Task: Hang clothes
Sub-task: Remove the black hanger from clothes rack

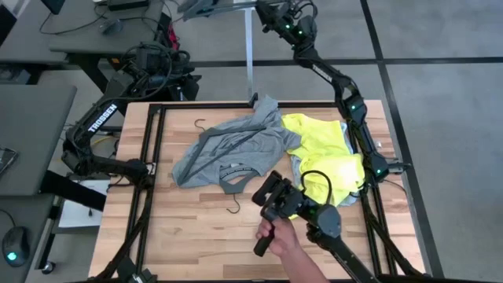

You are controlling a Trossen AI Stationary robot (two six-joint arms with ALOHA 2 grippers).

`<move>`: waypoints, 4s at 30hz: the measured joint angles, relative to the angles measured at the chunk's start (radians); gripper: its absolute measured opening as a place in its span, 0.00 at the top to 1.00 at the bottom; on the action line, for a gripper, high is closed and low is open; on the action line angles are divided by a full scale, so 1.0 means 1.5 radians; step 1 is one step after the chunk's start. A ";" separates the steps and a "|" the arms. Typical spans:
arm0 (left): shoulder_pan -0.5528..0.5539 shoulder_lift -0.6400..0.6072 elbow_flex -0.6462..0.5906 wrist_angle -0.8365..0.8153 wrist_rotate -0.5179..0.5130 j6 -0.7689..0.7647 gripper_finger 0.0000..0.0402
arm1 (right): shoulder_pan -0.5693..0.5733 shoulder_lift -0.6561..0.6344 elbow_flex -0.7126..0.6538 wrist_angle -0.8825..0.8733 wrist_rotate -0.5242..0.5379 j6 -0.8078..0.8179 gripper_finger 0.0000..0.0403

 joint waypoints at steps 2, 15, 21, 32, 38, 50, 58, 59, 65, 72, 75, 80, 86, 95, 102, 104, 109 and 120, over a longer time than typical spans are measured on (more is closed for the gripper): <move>0.000 0.000 0.000 0.000 0.000 0.001 0.57 | 0.000 0.000 0.000 -0.002 0.000 0.000 0.70; 0.000 0.000 0.000 0.000 0.000 0.006 0.57 | 0.010 0.000 0.000 0.069 0.000 0.002 0.70; 0.000 0.000 0.000 0.000 0.000 0.017 0.57 | 0.012 -0.001 0.000 0.021 -0.019 0.002 0.70; 0.000 0.000 0.000 0.000 0.000 0.031 0.57 | 0.020 -0.001 0.001 -0.009 -0.048 -0.001 0.70; 0.000 0.000 0.000 0.000 0.000 0.035 0.57 | 0.026 -0.001 0.001 -0.003 -0.050 -0.006 0.70; 0.000 0.000 0.000 -0.001 0.000 0.034 0.57 | 0.019 -0.001 0.001 -0.001 -0.009 -0.073 0.70; 0.000 0.000 0.000 -0.001 0.000 0.034 0.57 | 0.020 -0.001 0.001 -0.011 0.024 -0.093 0.70; 0.000 0.000 0.000 -0.001 0.000 0.034 0.57 | 0.020 -0.001 0.001 -0.011 0.030 -0.100 0.70; 0.000 0.000 0.000 -0.001 0.000 0.033 0.57 | 0.019 -0.001 0.001 -0.011 0.055 -0.107 0.70; 0.000 0.000 0.000 -0.001 0.000 0.034 0.57 | 0.022 -0.001 0.001 -0.012 0.042 -0.105 0.75; 0.000 0.000 0.000 -0.001 0.000 0.034 0.57 | 0.025 -0.001 0.001 -0.012 0.039 -0.105 0.84; 0.000 0.000 0.000 -0.001 0.000 0.035 0.57 | 0.034 -0.001 0.001 -0.012 0.038 -0.105 0.96; 0.000 0.000 0.000 -0.001 0.000 0.047 0.57 | 0.047 -0.002 0.001 0.002 0.038 -0.100 0.96; 0.000 0.000 0.000 0.000 0.000 0.052 0.57 | 0.047 -0.031 0.001 -0.008 0.035 -0.139 0.96; 0.000 -0.001 0.000 0.002 0.000 0.062 0.57 | 0.065 -0.037 0.001 -0.009 0.002 -0.140 0.96; 0.000 -0.005 0.000 0.001 0.000 0.062 0.57 | 0.078 -0.037 0.001 -0.010 -0.025 -0.140 0.96; 0.000 -0.026 0.000 0.009 0.000 0.064 0.57 | 0.102 -0.037 0.001 -0.040 -0.085 -0.139 0.96; -0.014 -0.123 0.000 -0.005 0.022 0.001 0.57 | 0.131 -0.037 0.001 -0.206 -0.214 -0.185 0.96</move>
